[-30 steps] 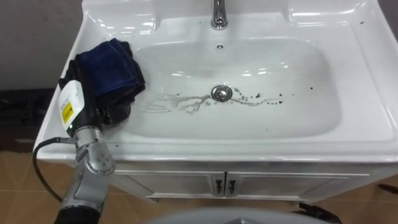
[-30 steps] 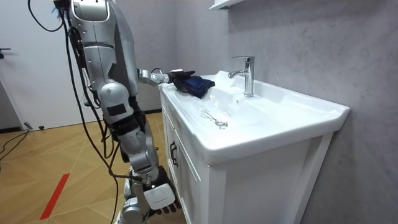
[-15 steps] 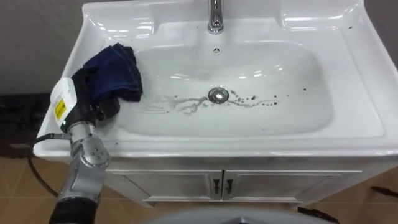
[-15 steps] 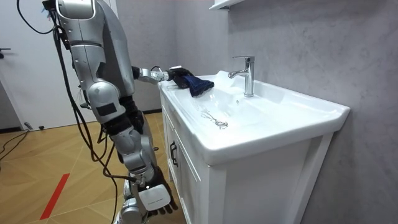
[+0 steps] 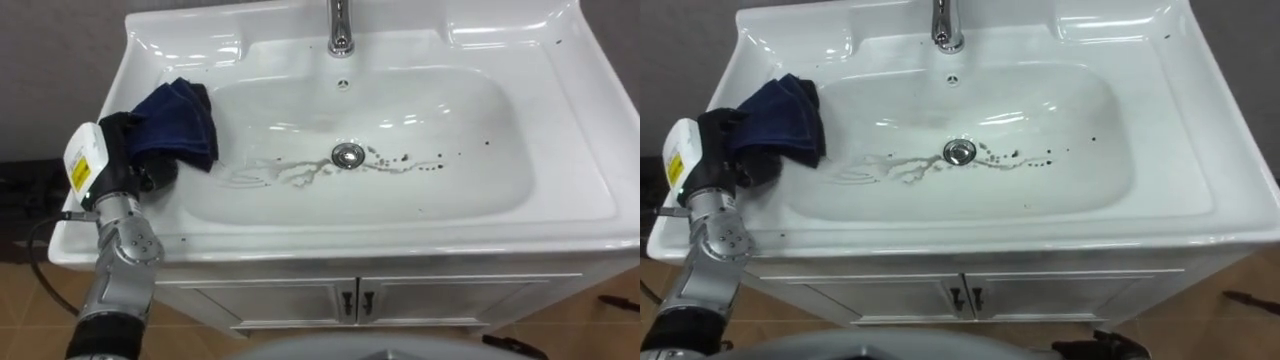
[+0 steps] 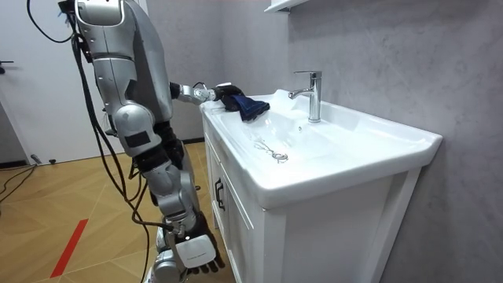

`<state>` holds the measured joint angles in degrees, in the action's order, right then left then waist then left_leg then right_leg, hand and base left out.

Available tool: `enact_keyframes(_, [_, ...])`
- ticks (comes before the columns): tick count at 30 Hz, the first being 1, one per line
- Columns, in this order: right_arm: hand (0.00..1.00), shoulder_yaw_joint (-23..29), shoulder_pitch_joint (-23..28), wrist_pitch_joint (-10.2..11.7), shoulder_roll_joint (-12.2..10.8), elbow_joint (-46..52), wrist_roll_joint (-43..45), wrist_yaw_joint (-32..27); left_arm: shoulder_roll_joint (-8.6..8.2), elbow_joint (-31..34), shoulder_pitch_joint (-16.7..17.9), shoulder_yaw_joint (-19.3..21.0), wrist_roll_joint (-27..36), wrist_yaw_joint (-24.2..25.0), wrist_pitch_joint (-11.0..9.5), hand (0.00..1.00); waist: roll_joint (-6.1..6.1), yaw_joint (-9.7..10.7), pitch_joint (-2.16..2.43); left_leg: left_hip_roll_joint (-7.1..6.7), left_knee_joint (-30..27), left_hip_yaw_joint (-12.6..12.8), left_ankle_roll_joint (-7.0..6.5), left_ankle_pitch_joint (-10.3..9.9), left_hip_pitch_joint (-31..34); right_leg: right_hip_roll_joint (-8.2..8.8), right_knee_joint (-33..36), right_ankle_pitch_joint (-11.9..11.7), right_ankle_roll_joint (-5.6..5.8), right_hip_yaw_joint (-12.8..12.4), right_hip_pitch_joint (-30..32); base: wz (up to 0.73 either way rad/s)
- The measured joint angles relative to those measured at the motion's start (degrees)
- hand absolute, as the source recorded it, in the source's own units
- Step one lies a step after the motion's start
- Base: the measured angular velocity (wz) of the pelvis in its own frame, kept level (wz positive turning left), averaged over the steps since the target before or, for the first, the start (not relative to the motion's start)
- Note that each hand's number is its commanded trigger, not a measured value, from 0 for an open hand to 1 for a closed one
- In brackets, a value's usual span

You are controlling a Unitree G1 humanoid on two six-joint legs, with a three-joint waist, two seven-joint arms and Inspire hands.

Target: Wipe basin

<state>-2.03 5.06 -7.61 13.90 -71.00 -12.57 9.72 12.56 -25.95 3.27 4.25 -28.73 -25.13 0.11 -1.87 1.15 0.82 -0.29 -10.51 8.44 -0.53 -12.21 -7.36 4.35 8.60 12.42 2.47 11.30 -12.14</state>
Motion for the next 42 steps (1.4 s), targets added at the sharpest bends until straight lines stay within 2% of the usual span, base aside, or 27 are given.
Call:
enact_keyframes(5, [0.00,-0.9,-0.1,0.0,0.0,1.1,0.6,-0.4,-0.04,0.7,-0.1,0.1,-0.2,0.3,0.1,1.00,-0.04,0.0,0.08,-0.02,-0.5,-0.4,0.00,0.0,0.7,0.01,-0.2,0.0,0.00,0.3,0.2,0.03])
enact_keyframes(10, [0.00,-2.5,-0.6,0.8,-0.1,2.2,1.7,-0.3,-0.30,4.6,1.3,-0.3,-0.5,0.8,1.0,1.00,0.04,0.1,0.12,-0.13,-1.2,-1.2,0.01,0.0,1.6,0.03,-0.9,0.0,-0.03,1.3,0.2,0.11])
enact_keyframes(12, [0.00,-2.5,-0.6,1.6,-0.1,1.7,1.8,-0.3,-0.44,7.6,1.6,-1.2,-0.9,1.4,2.5,1.00,0.13,0.2,0.10,-0.35,-1.8,-2.6,0.00,0.0,2.4,0.13,-1.0,0.0,-0.02,2.7,0.3,0.33])
enact_keyframes(16, [0.00,-2.4,-0.9,3.2,-0.6,0.5,1.5,-0.4,-1.06,12.1,1.7,-1.3,-2.4,3.4,4.6,1.00,0.23,0.1,-0.05,-0.38,-2.6,-4.0,0.01,0.0,3.9,0.07,-0.9,0.0,-0.03,3.7,1.0,0.18])
enact_keyframes(19, [0.00,-2.4,-1.4,4.1,-0.9,-0.8,1.5,-0.3,-1.76,17.0,2.3,-1.8,-2.4,3.4,4.8,1.00,0.62,0.2,-0.53,-0.41,-2.8,-4.6,0.03,0.0,4.8,0.02,-0.9,0.0,-0.04,4.3,1.3,0.11])
enact_keyframes(23, [0.00,-2.4,-1.6,5.4,-1.0,-2.0,1.0,-0.3,-1.76,21.7,2.6,-4.0,-2.4,3.3,4.7,1.00,0.65,0.2,-0.76,-0.43,-2.8,-4.6,0.03,0.0,5.0,0.02,-0.9,-0.1,-0.06,4.5,1.3,0.02])
enact_keyframes(27, [0.00,-2.4,-2.0,6.6,-0.6,-4.0,-0.1,-0.4,-1.76,24.7,2.6,-5.6,-3.6,3.0,3.5,1.00,-0.19,0.5,-0.83,-0.41,-2.7,-4.5,0.03,0.0,5.1,0.01,-0.9,-0.1,-0.06,4.5,1.4,0.00])
enact_keyframes(30, [0.00,-2.4,-1.7,7.7,-0.5,-4.9,-0.6,-0.9,-1.75,27.4,2.6,-6.5,-5.2,2.8,3.5,1.00,-0.52,0.7,-0.84,-0.40,-2.7,-4.6,0.04,0.0,5.2,-0.02,-1.0,-0.1,-0.06,4.5,1.4,0.00])
enact_keyframes(33, [0.00,-2.7,-1.7,8.6,-0.6,-5.7,-0.6,-1.6,-1.75,28.9,2.6,-7.0,-7.4,2.6,1.9,1.00,-0.69,1.0,-0.92,-0.43,-2.7,-4.5,0.04,0.0,4.7,0.00,-1.0,-0.1,-0.06,3.9,1.4,0.00])
enact_keyframes(37, [0.00,-3.0,-1.7,9.9,-0.6,-5.9,-0.4,-1.7,-1.75,28.9,2.6,-7.5,-7.9,1.5,-0.4,1.00,-0.68,1.7,-0.94,-0.41,-2.5,-4.4,0.06,0.0,4.5,0.00,-1.0,-0.1,-0.06,3.7,1.3,0.00])
enact_keyframes(42, [0.00,-3.0,-1.7,10.6,-0.6,-5.9,-0.4,-1.7,-1.75,28.9,2.6,-8.5,-8.6,1.5,-1.1,1.00,-0.36,1.8,-1.11,-0.38,-2.2,-3.9,0.06,0.0,4.1,0.02,-0.9,-0.1,-0.06,3.1,1.2,-0.07])
